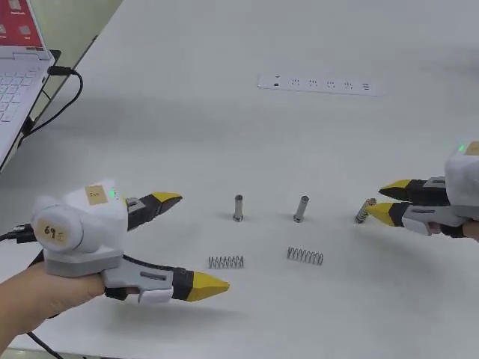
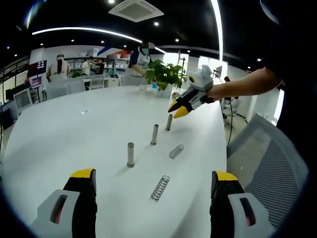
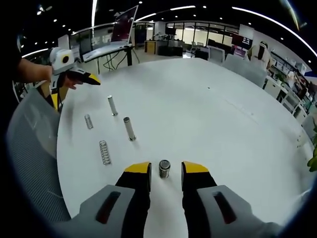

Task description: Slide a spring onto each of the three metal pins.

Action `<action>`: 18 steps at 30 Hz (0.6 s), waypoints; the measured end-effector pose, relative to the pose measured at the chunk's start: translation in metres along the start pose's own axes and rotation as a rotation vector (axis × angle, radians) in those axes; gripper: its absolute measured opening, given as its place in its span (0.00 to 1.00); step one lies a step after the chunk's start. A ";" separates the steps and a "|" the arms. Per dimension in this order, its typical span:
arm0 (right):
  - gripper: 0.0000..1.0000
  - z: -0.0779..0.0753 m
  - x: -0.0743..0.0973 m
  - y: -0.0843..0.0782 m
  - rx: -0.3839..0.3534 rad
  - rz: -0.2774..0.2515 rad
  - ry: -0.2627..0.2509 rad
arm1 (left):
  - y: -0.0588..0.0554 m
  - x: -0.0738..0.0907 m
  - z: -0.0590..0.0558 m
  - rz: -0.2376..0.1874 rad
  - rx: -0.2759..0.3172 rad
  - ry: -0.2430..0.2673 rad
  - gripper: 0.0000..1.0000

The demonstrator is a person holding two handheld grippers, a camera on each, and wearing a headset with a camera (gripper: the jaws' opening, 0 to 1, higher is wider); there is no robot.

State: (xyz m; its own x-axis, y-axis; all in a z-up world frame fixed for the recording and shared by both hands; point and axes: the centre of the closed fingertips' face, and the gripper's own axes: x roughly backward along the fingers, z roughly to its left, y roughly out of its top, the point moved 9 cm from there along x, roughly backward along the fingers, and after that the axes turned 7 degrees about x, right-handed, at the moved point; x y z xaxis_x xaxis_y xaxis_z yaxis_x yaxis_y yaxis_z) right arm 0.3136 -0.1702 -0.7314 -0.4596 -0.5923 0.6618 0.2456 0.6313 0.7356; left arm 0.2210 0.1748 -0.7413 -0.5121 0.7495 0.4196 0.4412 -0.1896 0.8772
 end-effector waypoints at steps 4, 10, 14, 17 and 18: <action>0.23 0.002 0.005 0.001 -0.007 -0.011 -0.003 | 0.000 -0.001 0.000 0.002 -0.004 -0.001 0.94; 0.23 0.002 0.012 0.001 -0.008 -0.028 -0.018 | 0.001 -0.002 -0.001 0.003 -0.006 -0.006 0.93; 0.22 0.003 0.016 0.001 -0.007 -0.035 -0.021 | 0.002 -0.002 -0.001 0.003 -0.008 -0.008 0.93; 0.22 0.004 0.019 0.001 -0.009 -0.042 -0.022 | 0.002 -0.002 -0.001 0.004 -0.010 -0.007 0.93; 0.22 0.004 0.019 0.001 -0.008 -0.044 -0.023 | 0.002 -0.002 -0.002 0.004 -0.011 -0.007 0.93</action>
State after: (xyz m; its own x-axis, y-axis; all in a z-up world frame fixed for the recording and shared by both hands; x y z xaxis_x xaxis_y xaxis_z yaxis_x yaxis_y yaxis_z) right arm 0.3012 -0.1789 -0.7184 -0.4892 -0.6078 0.6256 0.2315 0.6010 0.7650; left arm 0.2218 0.1718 -0.7400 -0.5050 0.7534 0.4212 0.4351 -0.1992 0.8781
